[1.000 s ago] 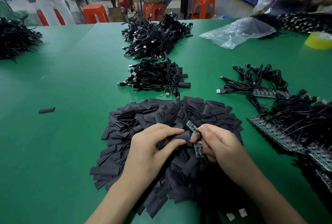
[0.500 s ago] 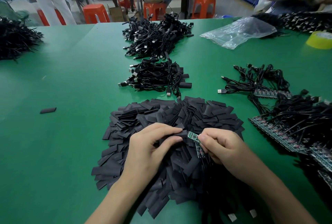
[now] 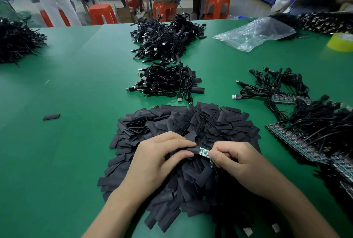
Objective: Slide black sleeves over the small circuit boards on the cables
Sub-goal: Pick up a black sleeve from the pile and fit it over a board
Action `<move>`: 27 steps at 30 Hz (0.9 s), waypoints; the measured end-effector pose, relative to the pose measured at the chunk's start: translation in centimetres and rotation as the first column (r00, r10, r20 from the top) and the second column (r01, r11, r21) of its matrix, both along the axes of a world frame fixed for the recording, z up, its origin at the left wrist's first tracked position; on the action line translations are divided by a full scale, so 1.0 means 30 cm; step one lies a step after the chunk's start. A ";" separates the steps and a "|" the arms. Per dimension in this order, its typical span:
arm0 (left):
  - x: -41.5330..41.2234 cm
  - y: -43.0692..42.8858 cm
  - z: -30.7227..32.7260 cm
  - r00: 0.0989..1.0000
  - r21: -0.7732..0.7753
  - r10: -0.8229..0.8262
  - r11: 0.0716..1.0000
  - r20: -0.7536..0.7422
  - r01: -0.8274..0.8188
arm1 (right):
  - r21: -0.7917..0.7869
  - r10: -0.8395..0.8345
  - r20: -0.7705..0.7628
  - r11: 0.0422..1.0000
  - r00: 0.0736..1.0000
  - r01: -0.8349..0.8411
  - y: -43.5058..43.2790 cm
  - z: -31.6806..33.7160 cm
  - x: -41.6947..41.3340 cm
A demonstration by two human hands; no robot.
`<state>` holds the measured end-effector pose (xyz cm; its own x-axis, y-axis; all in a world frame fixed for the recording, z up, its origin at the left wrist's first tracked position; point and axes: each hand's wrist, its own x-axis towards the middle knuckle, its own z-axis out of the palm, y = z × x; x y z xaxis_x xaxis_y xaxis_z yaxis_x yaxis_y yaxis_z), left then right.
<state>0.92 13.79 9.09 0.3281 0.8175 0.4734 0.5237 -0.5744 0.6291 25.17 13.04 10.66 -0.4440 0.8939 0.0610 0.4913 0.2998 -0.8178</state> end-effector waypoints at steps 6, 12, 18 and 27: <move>0.013 -0.004 -0.001 1.000 0.011 0.008 1.000 -0.015 -0.008 | -0.017 0.014 0.010 1.000 1.000 -0.013 0.000 0.004 0.005; 0.010 -0.007 0.004 0.998 0.041 -0.025 0.999 -0.049 0.027 | 0.004 0.018 0.017 1.000 1.000 -0.018 0.001 0.000 0.008; 0.007 -0.005 0.009 0.999 0.048 -0.014 0.999 -0.028 0.016 | 0.007 0.027 0.024 1.000 0.999 -0.027 0.001 -0.002 0.004; 0.015 -0.011 0.016 0.992 0.028 -0.116 0.993 -0.046 0.117 | 0.005 0.043 0.035 0.999 0.998 -0.044 -0.004 0.000 -0.006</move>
<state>1.37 13.44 9.57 0.4414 0.7577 0.4807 0.4787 -0.6520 0.5880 25.00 12.92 10.67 -0.4845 0.8734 0.0502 0.5062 0.3267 -0.7982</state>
